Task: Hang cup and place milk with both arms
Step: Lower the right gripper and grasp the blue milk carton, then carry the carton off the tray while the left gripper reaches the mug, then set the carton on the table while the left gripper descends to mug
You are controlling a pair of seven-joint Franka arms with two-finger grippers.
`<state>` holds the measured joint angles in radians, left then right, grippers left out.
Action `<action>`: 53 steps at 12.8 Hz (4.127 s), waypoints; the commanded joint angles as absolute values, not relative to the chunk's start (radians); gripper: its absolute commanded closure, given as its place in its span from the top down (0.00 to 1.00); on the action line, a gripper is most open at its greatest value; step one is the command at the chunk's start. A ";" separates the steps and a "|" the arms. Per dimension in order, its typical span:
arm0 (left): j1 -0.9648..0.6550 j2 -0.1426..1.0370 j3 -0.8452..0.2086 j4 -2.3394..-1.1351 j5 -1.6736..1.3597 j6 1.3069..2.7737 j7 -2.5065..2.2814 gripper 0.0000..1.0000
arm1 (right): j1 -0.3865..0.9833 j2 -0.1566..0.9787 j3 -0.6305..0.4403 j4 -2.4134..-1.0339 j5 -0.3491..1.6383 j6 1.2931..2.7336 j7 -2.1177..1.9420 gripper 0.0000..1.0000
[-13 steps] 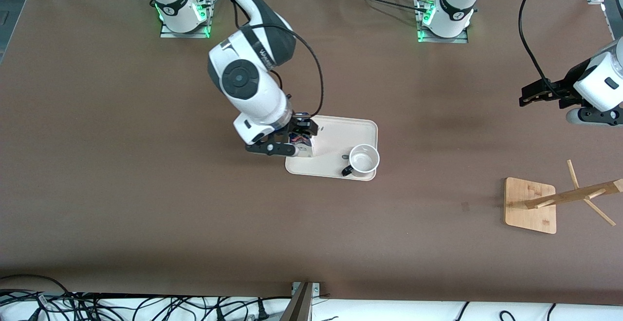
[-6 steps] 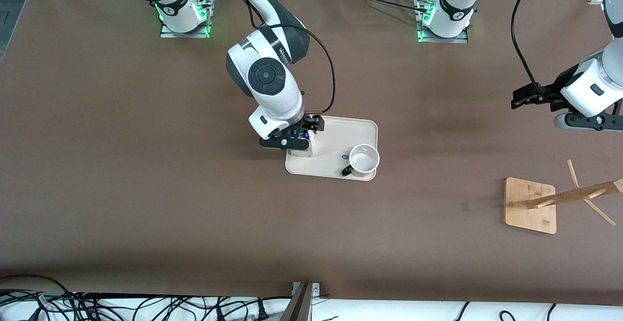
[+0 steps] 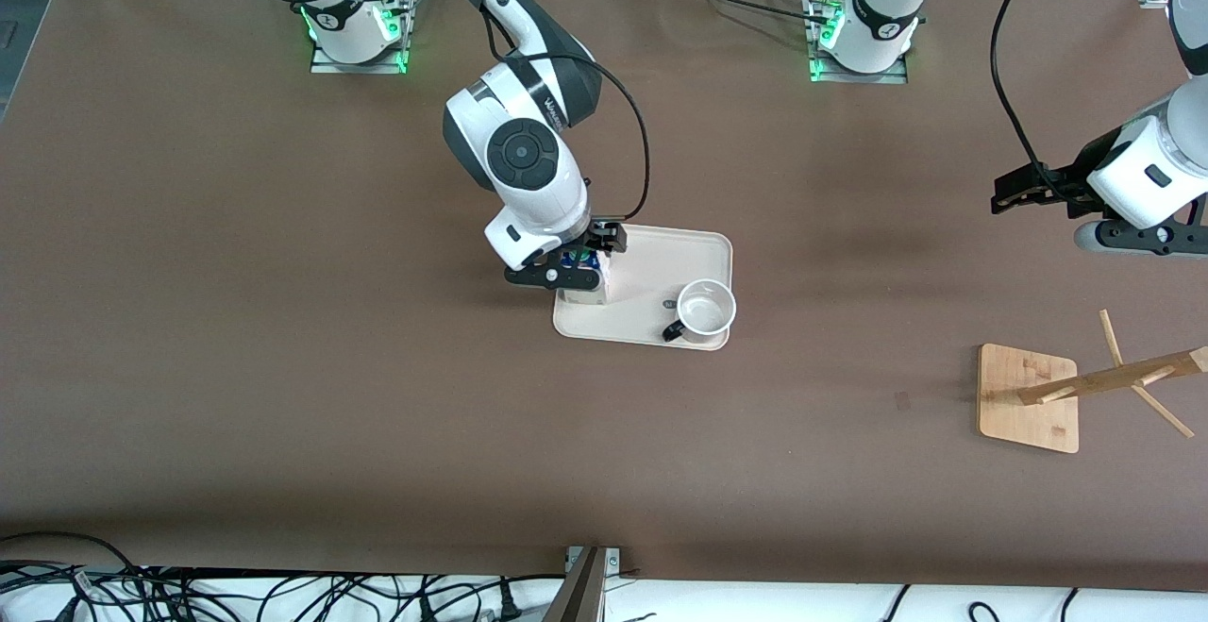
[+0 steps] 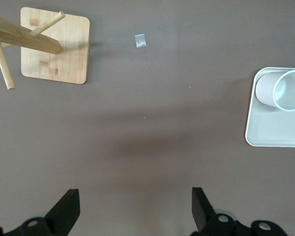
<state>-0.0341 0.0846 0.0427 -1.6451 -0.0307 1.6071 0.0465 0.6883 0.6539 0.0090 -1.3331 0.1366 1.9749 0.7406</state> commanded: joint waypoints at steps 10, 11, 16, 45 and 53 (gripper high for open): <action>-0.029 0.075 0.037 -1.634 0.002 1.629 0.032 1.00 | 0.703 0.649 -0.002 -1.338 0.121 1.973 0.758 0.71; -0.029 0.071 0.037 -1.641 0.000 1.640 0.032 1.00 | 0.703 0.653 -0.002 -1.338 0.121 1.973 0.759 0.66; -0.032 0.006 0.034 -1.743 0.003 1.739 0.035 1.00 | 0.709 0.655 -0.002 -1.338 0.121 1.973 0.758 0.57; -0.228 0.513 -0.255 -1.576 -0.044 1.807 0.037 1.00 | 0.268 0.360 -0.179 -1.822 0.138 2.026 -0.110 0.52; -0.256 0.627 -0.354 -1.534 -0.035 1.979 0.089 1.00 | 0.271 0.336 -0.173 -1.776 0.138 2.014 -0.068 1.00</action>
<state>-0.2550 0.6131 -0.3471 -1.5623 -0.0356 1.9676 0.0482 0.2653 0.3679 -0.1780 -1.7744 0.1364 2.0163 -0.0880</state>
